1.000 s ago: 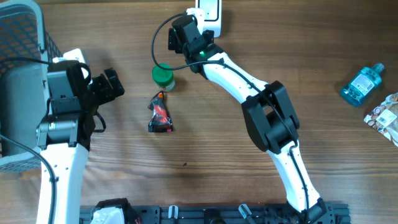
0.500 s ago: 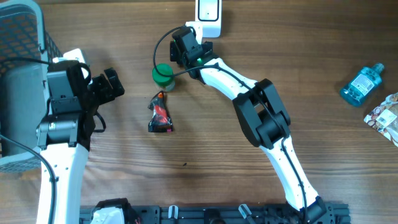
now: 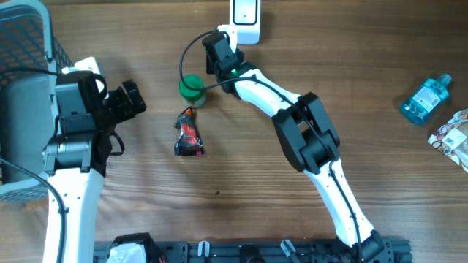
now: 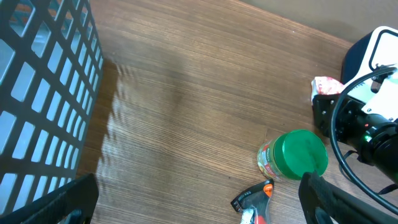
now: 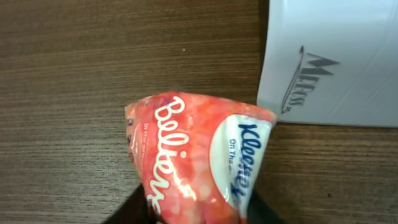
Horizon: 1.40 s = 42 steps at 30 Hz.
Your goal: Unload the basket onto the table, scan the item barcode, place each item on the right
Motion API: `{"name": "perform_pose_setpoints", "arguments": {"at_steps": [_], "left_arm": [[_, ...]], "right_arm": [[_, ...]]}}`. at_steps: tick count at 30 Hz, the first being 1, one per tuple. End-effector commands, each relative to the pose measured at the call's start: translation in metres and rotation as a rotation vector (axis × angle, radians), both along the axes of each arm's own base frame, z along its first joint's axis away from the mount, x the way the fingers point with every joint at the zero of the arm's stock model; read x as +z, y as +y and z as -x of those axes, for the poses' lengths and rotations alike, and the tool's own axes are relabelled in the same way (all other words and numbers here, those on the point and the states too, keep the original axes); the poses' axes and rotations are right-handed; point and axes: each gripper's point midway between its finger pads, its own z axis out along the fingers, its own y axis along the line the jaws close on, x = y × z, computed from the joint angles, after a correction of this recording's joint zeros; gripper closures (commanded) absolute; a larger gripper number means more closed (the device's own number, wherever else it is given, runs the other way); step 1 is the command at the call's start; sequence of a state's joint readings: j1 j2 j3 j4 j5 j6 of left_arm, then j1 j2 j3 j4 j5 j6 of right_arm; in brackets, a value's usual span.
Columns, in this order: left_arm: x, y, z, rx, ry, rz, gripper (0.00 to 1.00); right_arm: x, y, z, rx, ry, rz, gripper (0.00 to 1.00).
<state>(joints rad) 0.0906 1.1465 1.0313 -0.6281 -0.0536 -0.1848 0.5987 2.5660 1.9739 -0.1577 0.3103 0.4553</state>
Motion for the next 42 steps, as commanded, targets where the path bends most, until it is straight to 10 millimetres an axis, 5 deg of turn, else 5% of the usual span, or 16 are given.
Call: {"name": "perform_pose_setpoints", "arguments": {"at_steps": [1,6,13,17,20,24,31,34,37,40,41,42], "left_arm": [[0.004,-0.003,-0.002,-0.006,-0.012,0.009,0.00],[0.004,-0.003,-0.002,-0.006,-0.012,0.009,0.00],[0.004,-0.003,-0.002,-0.006,-0.012,0.009,0.00],[0.004,-0.003,-0.002,-0.006,-0.011,0.009,0.00],[0.004,-0.003,-0.002,-0.006,-0.012,0.009,0.00],[0.004,-0.003,-0.002,-0.006,-0.011,0.009,0.00],[0.004,-0.003,-0.002,-0.006,-0.012,0.009,0.00],[0.004,-0.003,-0.002,-0.006,-0.012,0.009,0.00],[0.004,-0.003,-0.002,-0.006,-0.012,0.009,0.00],[0.004,-0.003,-0.002,-0.006,-0.012,0.009,0.00],[0.004,-0.003,-0.002,-0.006,-0.011,0.009,0.00],[0.004,-0.003,-0.002,-0.006,-0.012,0.009,0.00]], "right_arm": [[-0.032,-0.011,0.005,-0.019,0.046,0.059,0.79],[-0.017,-0.018,0.012,-0.026,0.070,0.091,0.89],[0.063,-0.057,0.032,-0.111,0.085,0.216,0.94],[0.110,-0.110,0.060,-0.240,0.128,0.337,0.94],[0.133,-0.180,0.082,-0.393,0.229,0.392,0.93],[0.127,-0.294,0.109,-0.662,0.419,0.421,0.95],[0.092,-0.460,0.152,-1.041,0.592,0.361,0.95],[0.069,-0.520,0.194,-1.205,0.683,0.326,0.95],[0.046,-0.548,0.227,-1.292,0.760,0.253,0.94],[0.032,-0.571,0.254,-1.366,0.812,0.183,0.80],[0.032,-0.578,0.259,-1.381,0.817,0.176,0.65],[0.032,-0.582,0.263,-1.392,0.823,0.163,0.35]]}}
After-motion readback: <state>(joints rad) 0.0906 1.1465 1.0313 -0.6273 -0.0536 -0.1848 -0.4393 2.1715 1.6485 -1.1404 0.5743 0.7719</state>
